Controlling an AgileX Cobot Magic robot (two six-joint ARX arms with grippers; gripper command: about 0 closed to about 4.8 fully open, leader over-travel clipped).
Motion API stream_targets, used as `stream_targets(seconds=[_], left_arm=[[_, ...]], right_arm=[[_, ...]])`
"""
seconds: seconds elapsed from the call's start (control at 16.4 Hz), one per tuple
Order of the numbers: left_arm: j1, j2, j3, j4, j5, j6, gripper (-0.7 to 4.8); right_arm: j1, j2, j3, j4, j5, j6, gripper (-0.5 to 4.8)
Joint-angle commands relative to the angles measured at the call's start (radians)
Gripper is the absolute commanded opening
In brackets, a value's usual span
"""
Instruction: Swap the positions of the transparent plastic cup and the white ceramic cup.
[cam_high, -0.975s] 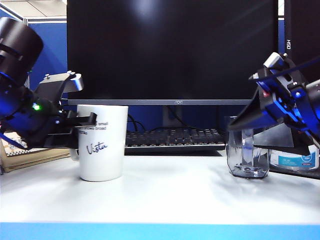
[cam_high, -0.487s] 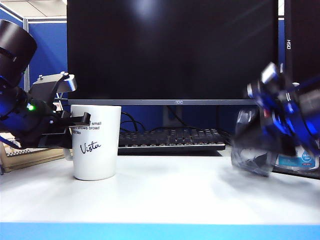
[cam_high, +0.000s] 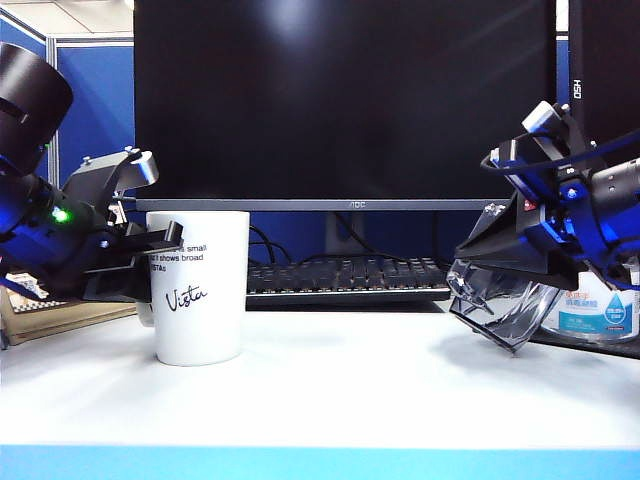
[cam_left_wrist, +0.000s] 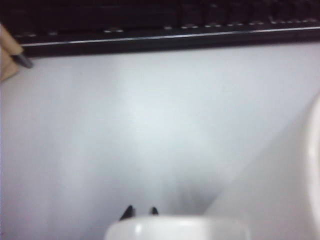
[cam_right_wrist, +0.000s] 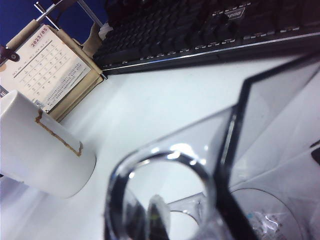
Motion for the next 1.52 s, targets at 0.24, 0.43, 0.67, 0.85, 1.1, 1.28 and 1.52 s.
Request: stream_targets(seconds=[0.24, 0.43, 0.67, 0.85, 1.1, 1.28, 1.52], left_arm=[[-0.026, 0.002, -0.006, -0.048, 0.185, -0.042, -0.05], [-0.084, 0.002, 0.005, -0.058, 0.189, -0.052, -0.06], [-0.131, 0.002, 0.104, -0.157, 0.19, -0.051, -0.06], [-0.131, 0.002, 0.176, -0.216, 0.198, -0.038, -0.06], [-0.162, 0.002, 0.247, -0.269, 0.215, -0.021, -0.05], [-0.215, 0.002, 0.273, -0.307, 0.204, -0.007, -0.05], [-0.282, 0.002, 0.316, -0.312, 0.182, -0.007, -0.06]], right_arm=[[0.056, 0.006, -0.01, -0.14, -0.027, 0.019, -0.07], [0.116, -0.029, 0.009, -0.204, -0.017, 0.001, -0.06], [0.147, -0.166, 0.134, -0.586, 0.133, -0.204, -0.06], [0.146, -0.246, 0.243, -0.76, 0.215, -0.306, -0.06], [0.146, -0.261, 0.285, -0.787, 0.242, -0.311, -0.06], [0.146, -0.266, 0.341, -0.882, 0.294, -0.377, -0.06], [0.142, -0.278, 0.547, -1.043, 0.313, -0.467, -0.06]])
